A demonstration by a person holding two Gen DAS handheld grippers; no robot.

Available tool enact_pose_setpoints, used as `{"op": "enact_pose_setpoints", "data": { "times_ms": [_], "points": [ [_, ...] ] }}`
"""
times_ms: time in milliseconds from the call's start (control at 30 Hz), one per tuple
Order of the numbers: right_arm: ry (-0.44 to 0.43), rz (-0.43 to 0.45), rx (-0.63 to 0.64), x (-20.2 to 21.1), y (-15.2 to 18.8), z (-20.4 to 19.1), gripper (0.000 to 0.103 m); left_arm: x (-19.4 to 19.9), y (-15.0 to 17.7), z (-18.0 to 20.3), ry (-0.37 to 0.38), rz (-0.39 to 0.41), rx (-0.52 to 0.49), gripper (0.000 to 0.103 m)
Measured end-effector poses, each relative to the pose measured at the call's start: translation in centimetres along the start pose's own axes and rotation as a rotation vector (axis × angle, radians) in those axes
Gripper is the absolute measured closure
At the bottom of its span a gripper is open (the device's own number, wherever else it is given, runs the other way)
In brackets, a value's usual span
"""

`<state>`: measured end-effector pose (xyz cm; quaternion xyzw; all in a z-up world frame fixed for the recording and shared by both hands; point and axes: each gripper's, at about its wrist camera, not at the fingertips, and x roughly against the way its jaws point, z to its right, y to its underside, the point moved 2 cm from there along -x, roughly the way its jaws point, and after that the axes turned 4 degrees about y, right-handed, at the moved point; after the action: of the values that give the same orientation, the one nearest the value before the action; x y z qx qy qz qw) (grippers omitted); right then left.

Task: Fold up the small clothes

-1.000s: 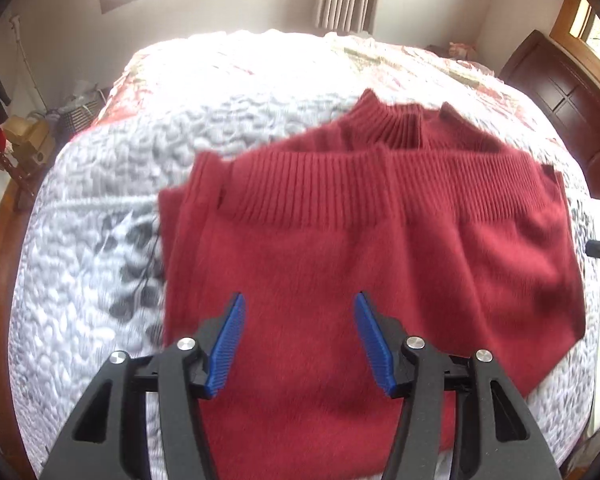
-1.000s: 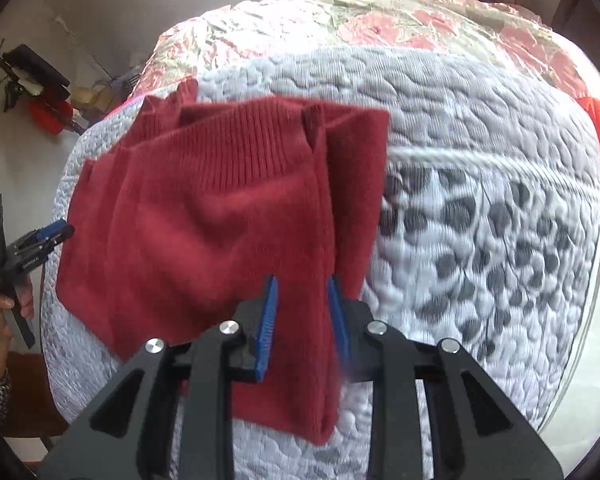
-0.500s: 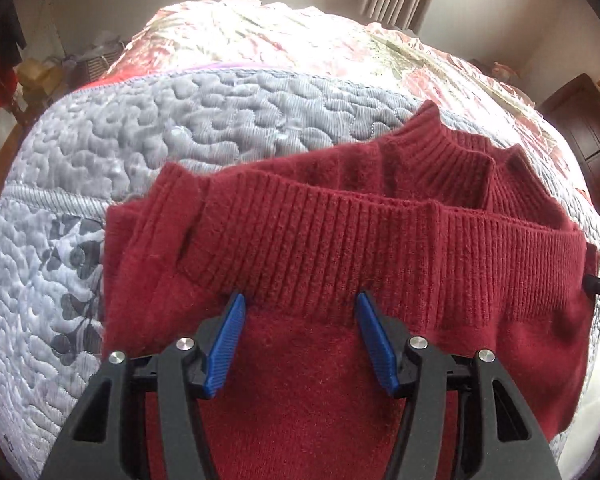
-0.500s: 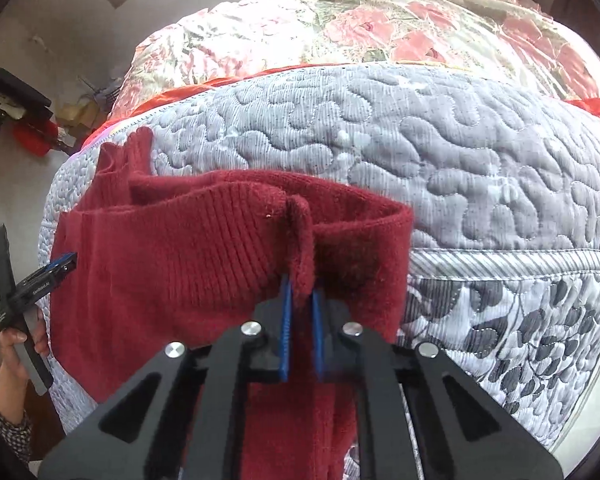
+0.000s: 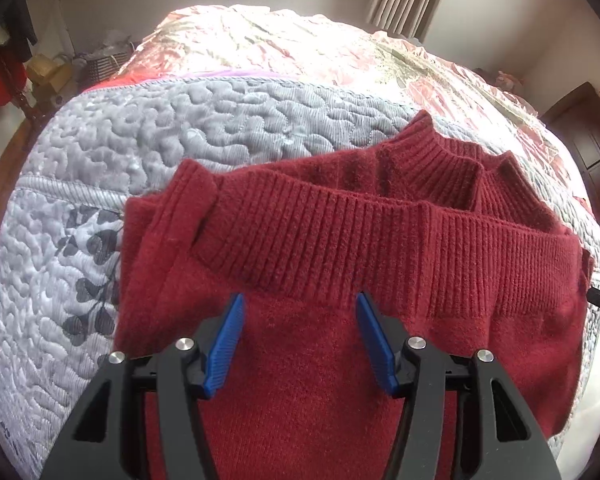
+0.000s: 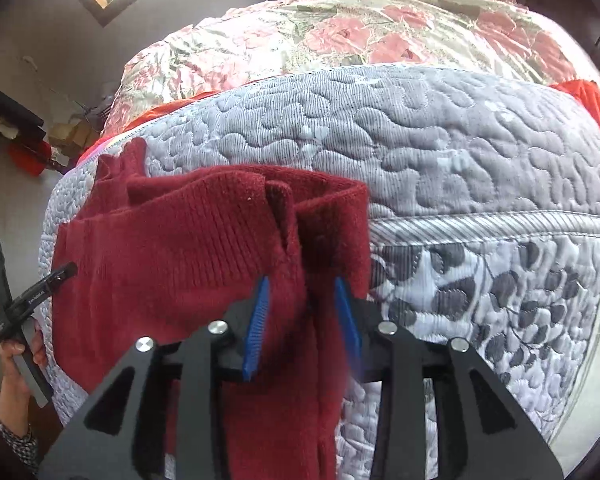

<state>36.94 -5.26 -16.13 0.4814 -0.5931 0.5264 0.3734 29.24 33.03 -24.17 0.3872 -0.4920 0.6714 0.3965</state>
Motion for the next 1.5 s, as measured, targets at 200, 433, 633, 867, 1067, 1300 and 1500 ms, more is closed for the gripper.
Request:
{"op": "enact_pose_setpoints", "data": {
  "times_ms": [200, 433, 633, 867, 1067, 1300, 1500],
  "points": [
    [0.026, -0.035, 0.038, 1.1, 4.8, -0.1, 0.055, 2.4, 2.3, 0.4, -0.021, 0.017, -0.006, 0.039],
    [-0.008, -0.096, 0.034, -0.7, 9.0, 0.1, 0.052, 2.7, 4.0, 0.8, -0.020, -0.003, -0.032, 0.032],
    [-0.074, -0.133, -0.032, -2.8, 9.1, 0.8, 0.055, 1.1, 4.4, 0.2, -0.024, -0.026, -0.012, 0.032],
    [-0.110, -0.112, 0.009, -1.3, 8.2, -0.5, 0.082, 0.1, 4.8, -0.4, -0.022, -0.049, -0.009, 0.032],
    [-0.100, -0.105, -0.032, -0.9, 9.4, 0.5, 0.084, -0.2, 5.1, -0.5, -0.014, -0.052, -0.031, 0.032],
    [-0.051, -0.130, -0.050, -3.4, 9.6, 0.4, 0.083, -0.4, 5.4, -0.7, -0.001, -0.049, -0.051, 0.032],
    [-0.053, -0.128, -0.071, -4.1, 9.5, 0.2, 0.083, -0.4, 5.7, -0.7, 0.004, -0.036, -0.072, 0.031]
  ]
}}
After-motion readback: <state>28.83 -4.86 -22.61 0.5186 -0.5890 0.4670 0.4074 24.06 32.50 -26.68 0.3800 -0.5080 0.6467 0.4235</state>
